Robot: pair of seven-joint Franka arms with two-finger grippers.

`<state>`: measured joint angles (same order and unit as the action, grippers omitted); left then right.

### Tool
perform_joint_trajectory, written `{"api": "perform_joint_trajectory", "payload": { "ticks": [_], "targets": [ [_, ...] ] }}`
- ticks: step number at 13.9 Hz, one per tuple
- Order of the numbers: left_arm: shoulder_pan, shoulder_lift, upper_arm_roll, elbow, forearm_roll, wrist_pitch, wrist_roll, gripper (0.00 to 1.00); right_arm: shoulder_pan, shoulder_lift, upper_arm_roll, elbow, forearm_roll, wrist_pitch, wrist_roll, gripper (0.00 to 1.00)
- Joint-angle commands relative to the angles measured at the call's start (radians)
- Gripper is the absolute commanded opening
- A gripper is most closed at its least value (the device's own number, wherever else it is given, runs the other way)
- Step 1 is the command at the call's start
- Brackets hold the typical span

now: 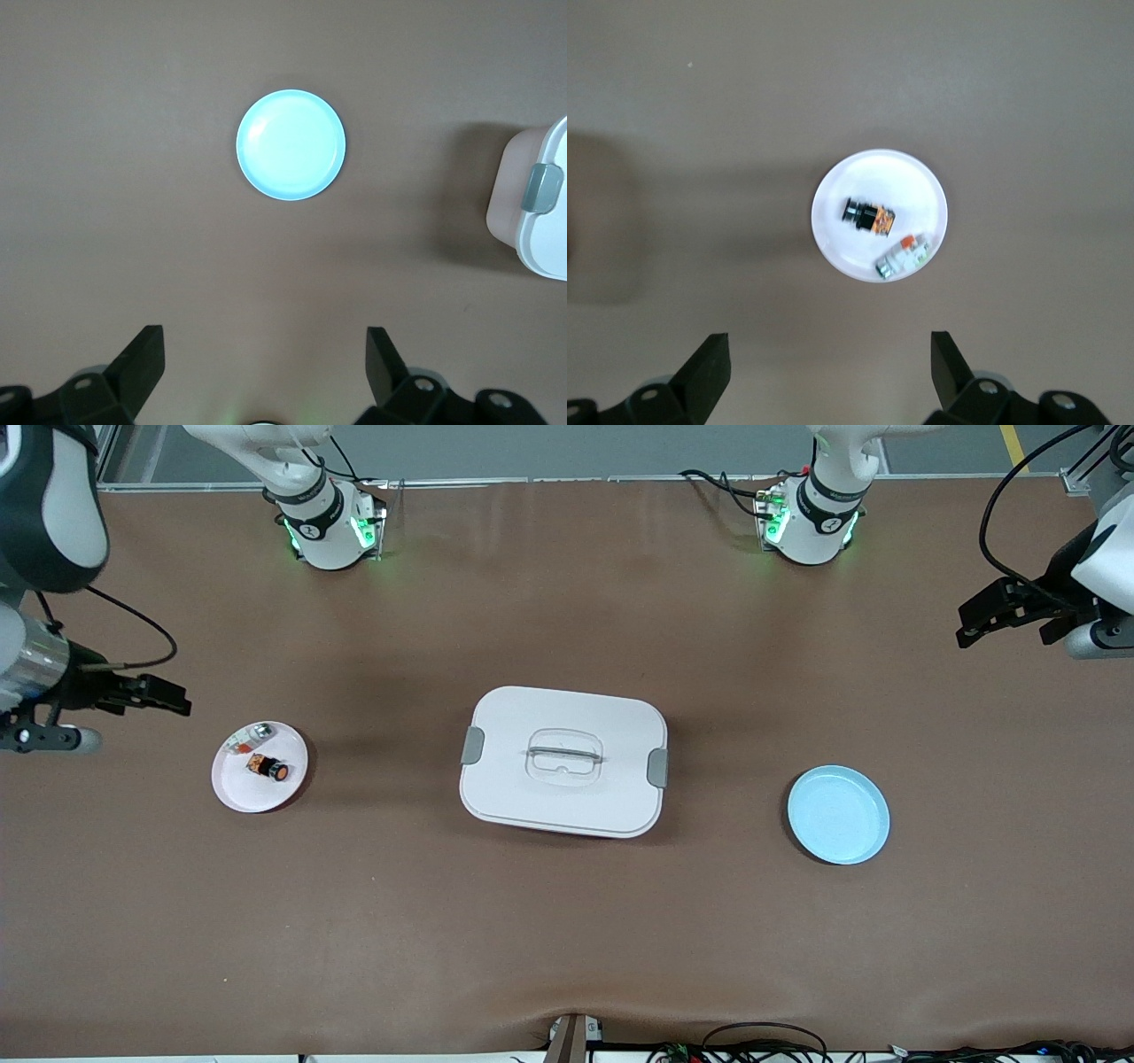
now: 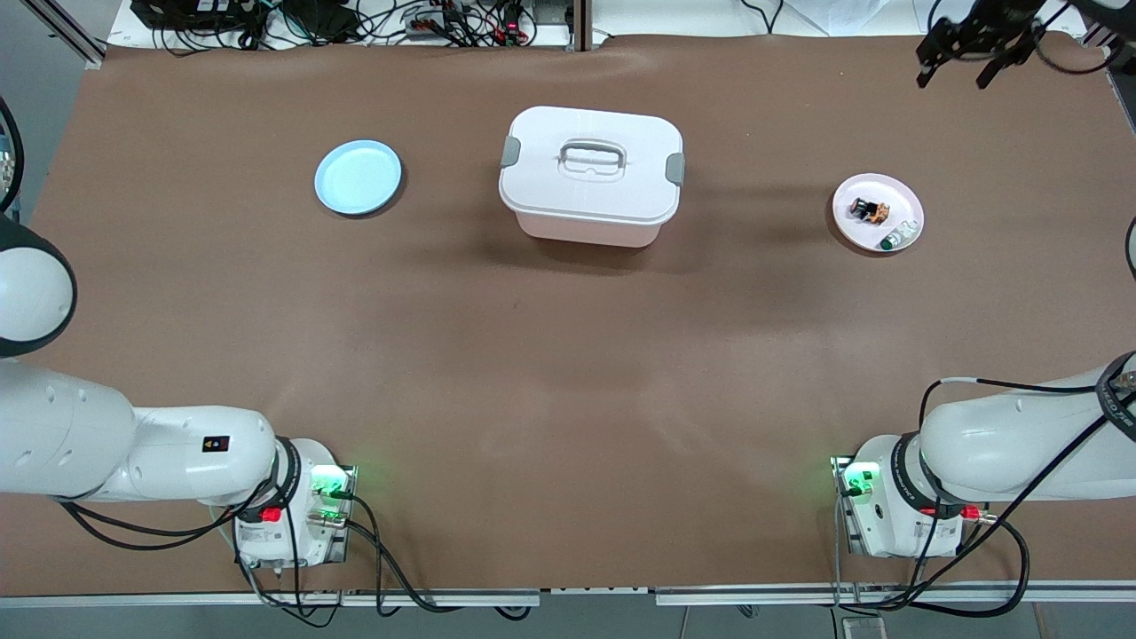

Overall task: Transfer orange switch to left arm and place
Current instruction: 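Move the right gripper over the white plate toward the orange switch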

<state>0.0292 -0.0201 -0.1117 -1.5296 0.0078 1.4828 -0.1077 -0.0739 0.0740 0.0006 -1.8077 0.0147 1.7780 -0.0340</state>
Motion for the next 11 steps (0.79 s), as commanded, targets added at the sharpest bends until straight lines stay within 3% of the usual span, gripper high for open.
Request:
{"api": "perform_joint_trajectory", "payload": {
  "ticks": [1,5,11],
  "targets": [
    [0.002,-0.001,0.003,0.005,-0.003,-0.016,0.022,1.00,-0.027,-0.019,0.012,-0.128,-0.001,0.133,0.003,1.00],
    [0.002,-0.001,0.003,0.005,-0.002,-0.016,0.023,1.00,-0.040,0.019,0.010,-0.289,-0.001,0.345,0.005,1.00],
    [0.002,0.005,0.003,0.005,-0.002,-0.016,0.023,1.00,-0.067,0.159,0.010,-0.338,0.001,0.477,0.038,1.00]
  ]
}}
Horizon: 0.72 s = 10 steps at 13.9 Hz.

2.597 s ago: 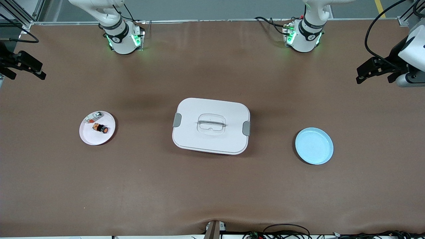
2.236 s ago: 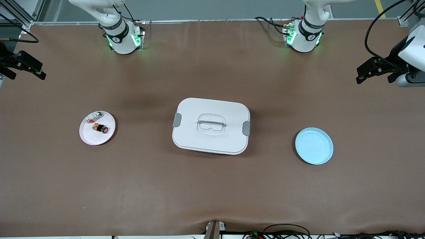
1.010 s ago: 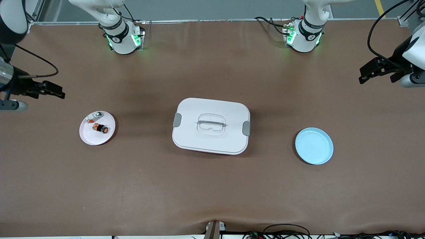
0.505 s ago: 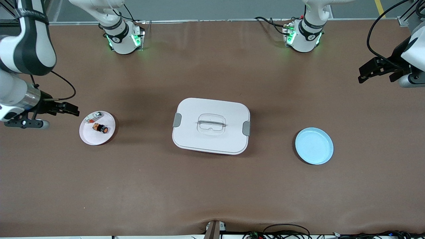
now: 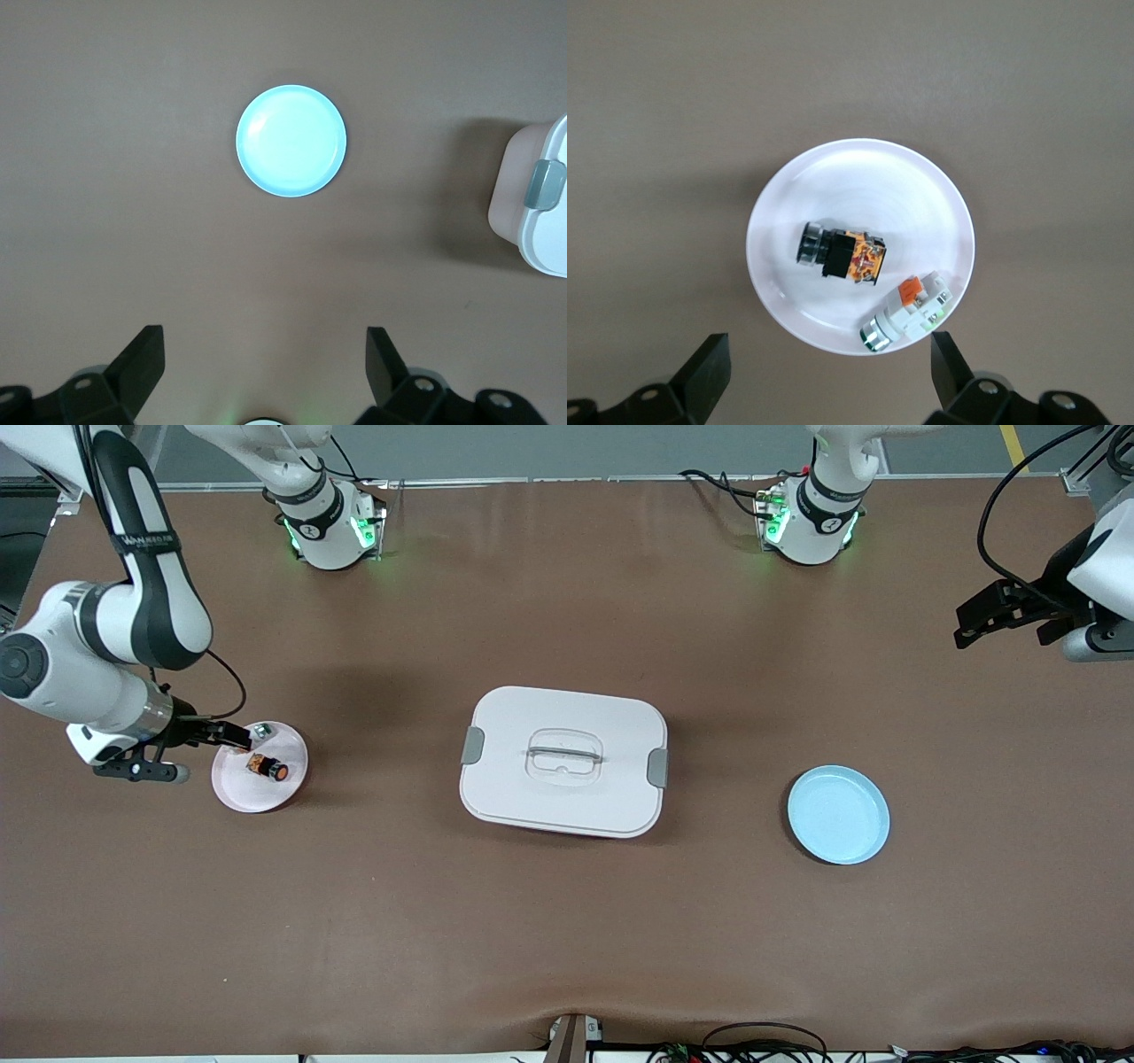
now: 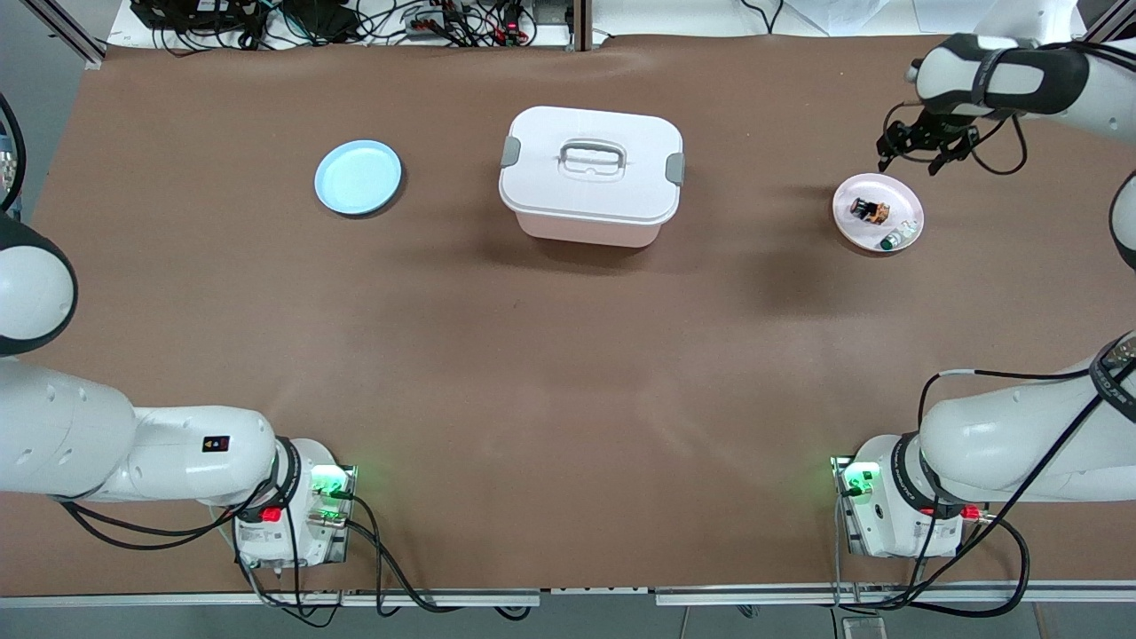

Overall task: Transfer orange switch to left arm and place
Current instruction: 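Move the right gripper over the white plate toward the orange switch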

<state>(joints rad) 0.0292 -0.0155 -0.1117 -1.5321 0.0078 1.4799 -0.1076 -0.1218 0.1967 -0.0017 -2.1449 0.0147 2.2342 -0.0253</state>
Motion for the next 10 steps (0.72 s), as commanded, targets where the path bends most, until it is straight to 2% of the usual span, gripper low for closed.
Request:
{"api": "perform_joint_trajectory", "payload": {
  "ticks": [1,10],
  "targets": [
    [0.002,0.000,0.003,0.006,-0.002,-0.013,0.023,1.00,-0.019,0.061,0.014,0.000,0.005,0.025,0.050,1.00],
    [0.002,0.000,0.001,0.000,-0.002,-0.013,0.023,1.00,-0.002,0.159,0.016,0.037,0.017,0.035,0.076,1.00]
  ]
}}
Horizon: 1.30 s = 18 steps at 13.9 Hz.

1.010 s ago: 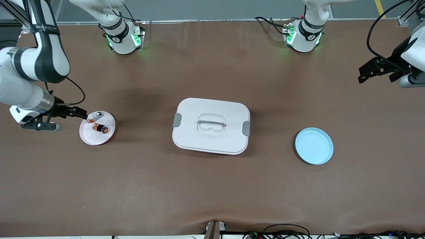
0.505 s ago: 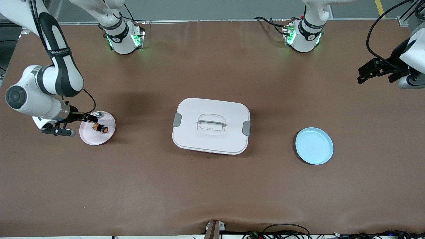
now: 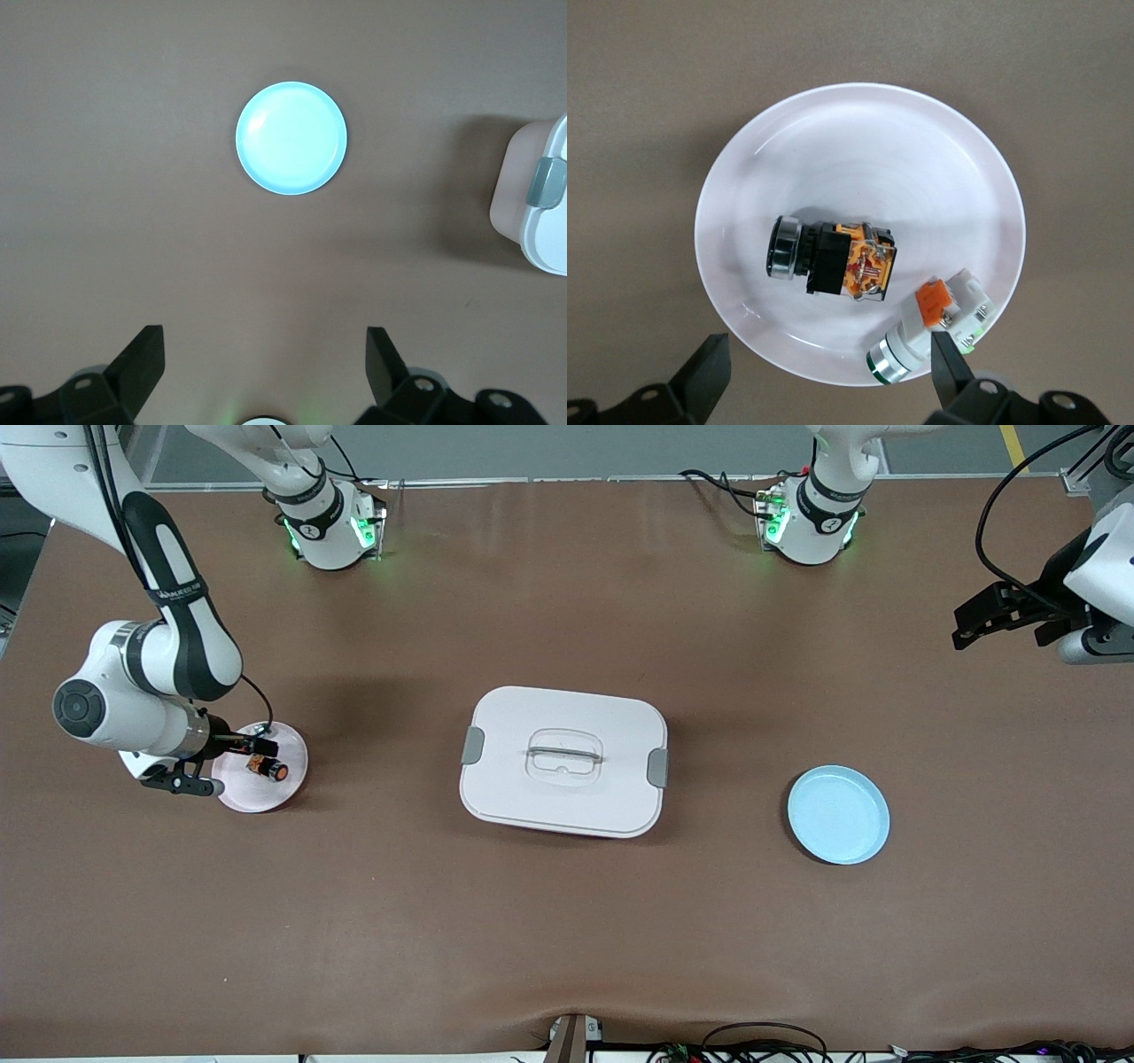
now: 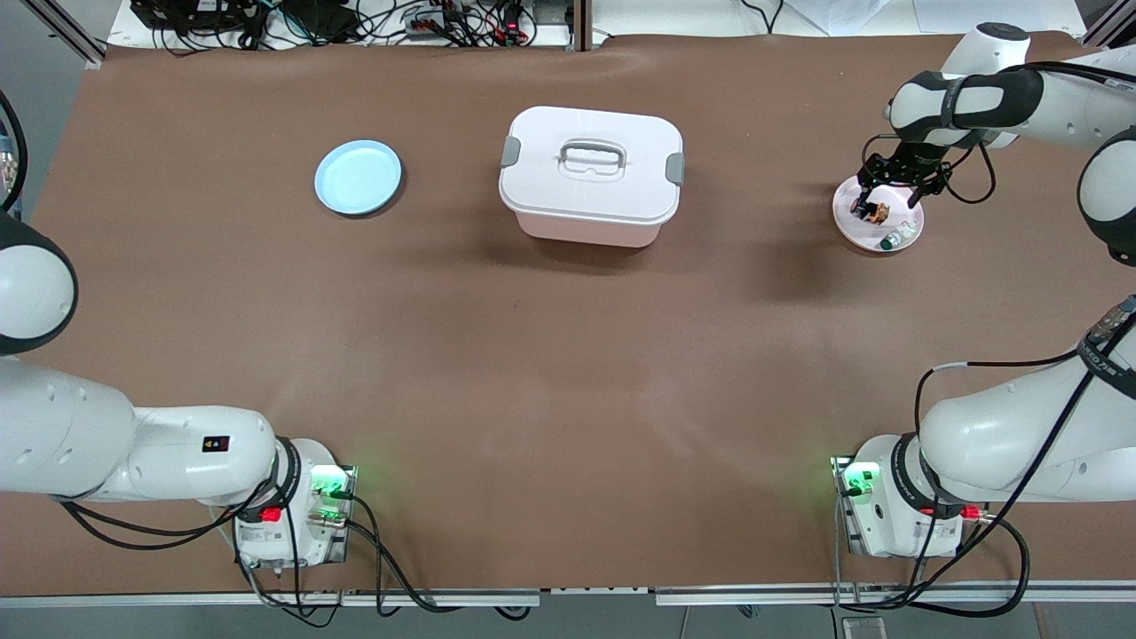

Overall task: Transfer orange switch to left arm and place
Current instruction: 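Move the right gripper over the white plate toward the orange switch, then lower the right gripper and grasp the black-orange switch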

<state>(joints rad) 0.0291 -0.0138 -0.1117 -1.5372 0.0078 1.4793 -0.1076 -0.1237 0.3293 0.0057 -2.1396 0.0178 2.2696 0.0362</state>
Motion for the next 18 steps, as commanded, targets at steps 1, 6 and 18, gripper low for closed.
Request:
{"api": "perform_joint_trajectory", "payload": {
  "ticks": [1,6,18],
  "targets": [
    [0.002,-0.002,0.001,0.005,-0.002,-0.013,0.023,1.00,0.001,0.042,0.008,0.043,0.014,-0.001,0.014,1.00],
    [0.002,-0.002,0.001,0.005,-0.002,-0.011,0.023,1.00,0.002,0.108,0.010,0.092,0.014,0.001,0.016,1.00],
    [0.000,0.001,0.001,0.002,-0.002,-0.011,0.023,1.00,-0.004,0.177,0.010,0.089,0.014,0.060,0.014,1.00]
  ]
}}
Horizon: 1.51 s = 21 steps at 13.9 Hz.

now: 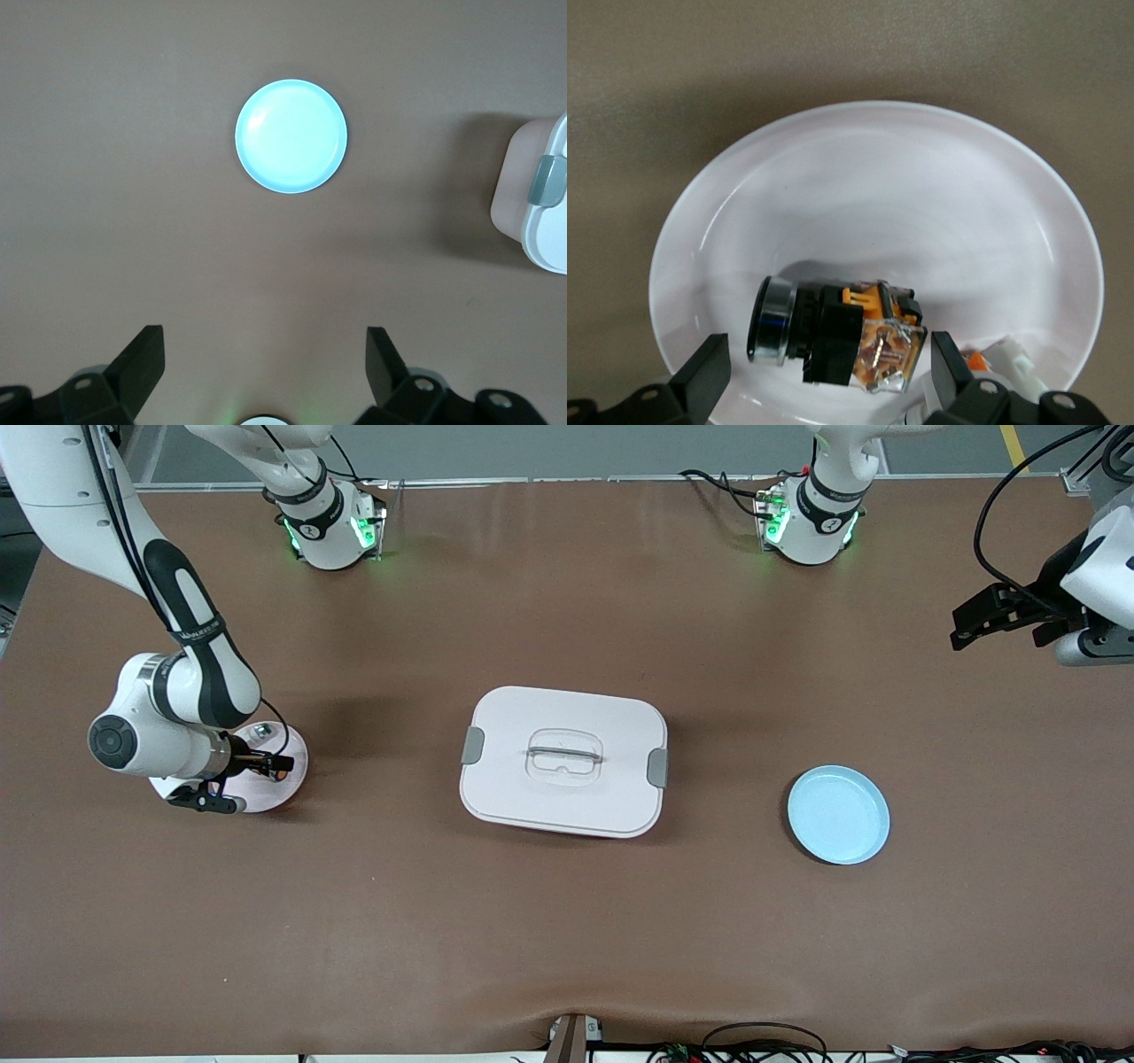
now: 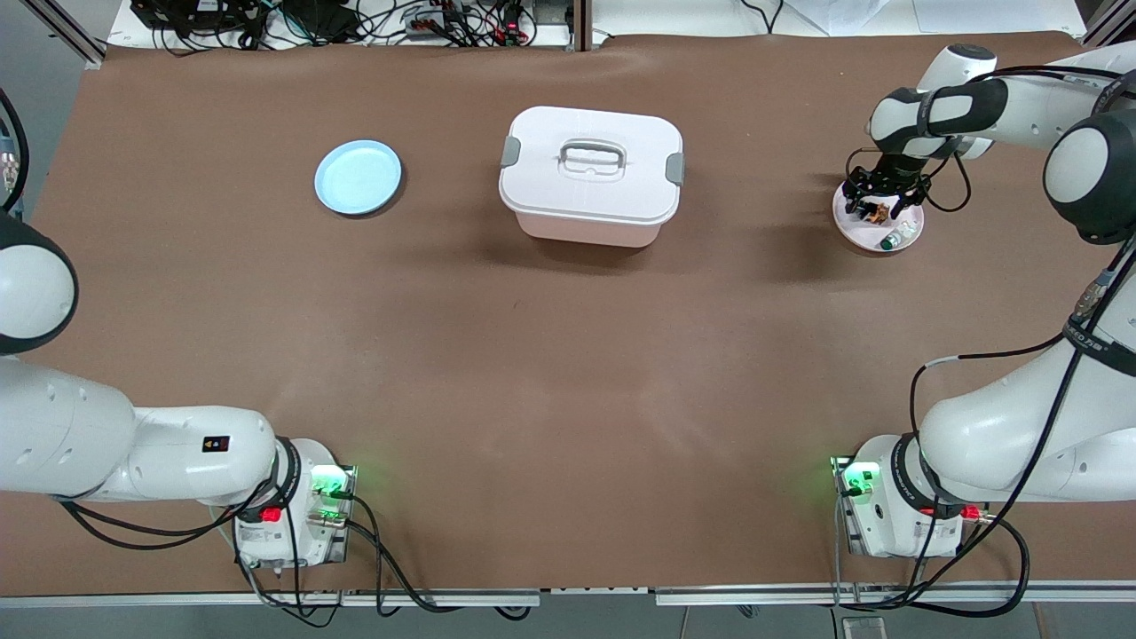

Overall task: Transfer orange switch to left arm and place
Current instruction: 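Lower the right gripper and grasp the black-orange switch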

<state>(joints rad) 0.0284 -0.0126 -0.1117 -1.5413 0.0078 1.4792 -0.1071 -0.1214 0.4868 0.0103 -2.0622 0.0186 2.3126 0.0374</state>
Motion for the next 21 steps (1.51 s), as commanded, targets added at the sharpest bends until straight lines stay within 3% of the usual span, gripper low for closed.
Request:
{"api": "perform_joint_trajectory", "payload": {
  "ticks": [1,3,4,8,9,13,18,21],
  "targets": [
    [0.001,0.003,0.001,0.006,-0.002,-0.011,0.023,1.00,-0.007,0.021,0.005,0.011,0.014,0.024,0.013,1.00],
    [0.001,0.003,0.001,0.006,-0.002,-0.011,0.023,1.00,-0.004,0.021,0.005,0.013,0.014,0.024,0.013,1.00],
    [-0.001,0.003,0.001,0.003,-0.002,-0.011,0.023,1.00,-0.004,0.021,0.005,0.014,0.014,0.022,0.013,0.91],
    [-0.001,0.003,-0.002,0.001,-0.002,-0.011,0.023,1.00,-0.006,0.018,0.005,0.017,0.014,0.019,0.013,0.32],
    [-0.001,0.003,-0.002,0.001,-0.002,-0.011,0.023,1.00,-0.006,0.018,0.005,0.017,0.014,0.019,0.012,0.28],
    [-0.001,0.000,-0.002,0.001,-0.002,-0.013,0.023,1.00,-0.004,-0.005,0.005,0.017,0.012,-0.015,0.004,0.28],
    [-0.001,0.000,-0.002,0.003,-0.002,-0.013,0.023,1.00,0.020,-0.114,0.010,0.045,0.014,-0.165,0.013,0.28],
    [-0.001,0.000,-0.003,0.003,0.001,-0.013,0.023,1.00,0.095,-0.203,0.008,0.071,0.011,-0.322,0.181,0.28]
  ]
}}
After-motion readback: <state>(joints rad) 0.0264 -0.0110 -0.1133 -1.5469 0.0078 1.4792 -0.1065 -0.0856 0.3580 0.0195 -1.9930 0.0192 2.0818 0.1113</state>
